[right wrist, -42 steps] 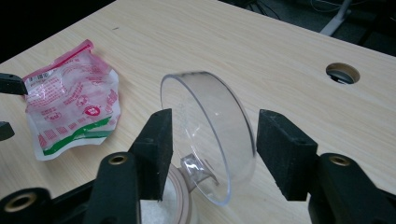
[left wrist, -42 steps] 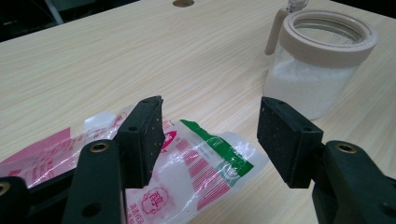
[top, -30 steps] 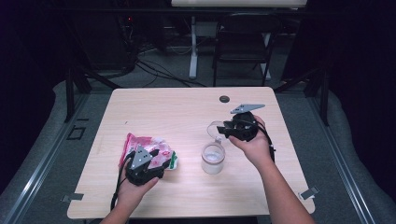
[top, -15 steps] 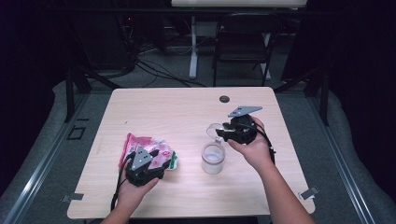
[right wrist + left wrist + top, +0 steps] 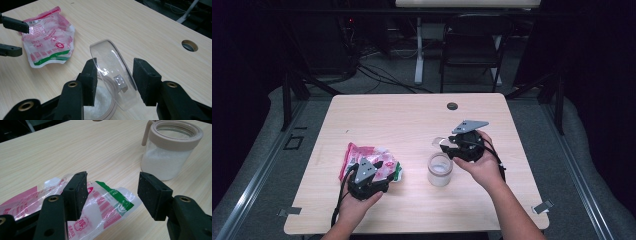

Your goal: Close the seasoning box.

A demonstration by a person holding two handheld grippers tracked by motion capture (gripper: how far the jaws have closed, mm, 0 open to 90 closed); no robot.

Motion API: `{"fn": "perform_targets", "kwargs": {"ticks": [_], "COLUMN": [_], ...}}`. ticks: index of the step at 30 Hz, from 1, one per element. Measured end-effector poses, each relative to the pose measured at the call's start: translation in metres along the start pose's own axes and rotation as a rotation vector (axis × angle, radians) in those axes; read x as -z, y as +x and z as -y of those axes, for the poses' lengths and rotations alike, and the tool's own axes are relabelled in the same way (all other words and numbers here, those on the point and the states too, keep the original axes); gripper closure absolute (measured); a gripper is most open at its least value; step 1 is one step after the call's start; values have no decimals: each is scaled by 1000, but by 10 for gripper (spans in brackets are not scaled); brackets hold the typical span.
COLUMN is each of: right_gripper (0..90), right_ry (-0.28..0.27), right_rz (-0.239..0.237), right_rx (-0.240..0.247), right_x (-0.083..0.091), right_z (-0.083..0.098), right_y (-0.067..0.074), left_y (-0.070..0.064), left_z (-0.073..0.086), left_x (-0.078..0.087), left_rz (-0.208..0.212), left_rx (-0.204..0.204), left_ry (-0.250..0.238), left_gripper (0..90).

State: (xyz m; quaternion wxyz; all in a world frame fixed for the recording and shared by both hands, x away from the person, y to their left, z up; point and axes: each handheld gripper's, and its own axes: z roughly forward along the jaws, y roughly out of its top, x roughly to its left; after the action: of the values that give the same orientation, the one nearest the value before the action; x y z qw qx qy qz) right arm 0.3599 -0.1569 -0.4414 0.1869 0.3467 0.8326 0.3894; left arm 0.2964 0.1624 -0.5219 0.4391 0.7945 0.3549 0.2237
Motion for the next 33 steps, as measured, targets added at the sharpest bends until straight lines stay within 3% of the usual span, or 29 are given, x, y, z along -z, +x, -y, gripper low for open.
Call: {"fn": "perform_targets", "kwargs": {"ticks": [3,11,25,33], "right_gripper": [548,494,452,436], "right_ry": [9,-17,-16,-27], "right_rz": [9,6,38,16], "right_rx": [27,30,96,98], "right_x": [1,0,2,3], "right_z": [1,10,19,20], "right_y": [4,13,28,32], "left_y": [0,-1,0,-1], "left_z": [0,1,1,2], "left_x": [0,-1,-2,-2], "left_rz": [0,-1,-11,-17], "left_rx": [-1,-1,-2,-4], "left_ry": [2,6,10,11], "left_gripper": [409,409,409,409]}}
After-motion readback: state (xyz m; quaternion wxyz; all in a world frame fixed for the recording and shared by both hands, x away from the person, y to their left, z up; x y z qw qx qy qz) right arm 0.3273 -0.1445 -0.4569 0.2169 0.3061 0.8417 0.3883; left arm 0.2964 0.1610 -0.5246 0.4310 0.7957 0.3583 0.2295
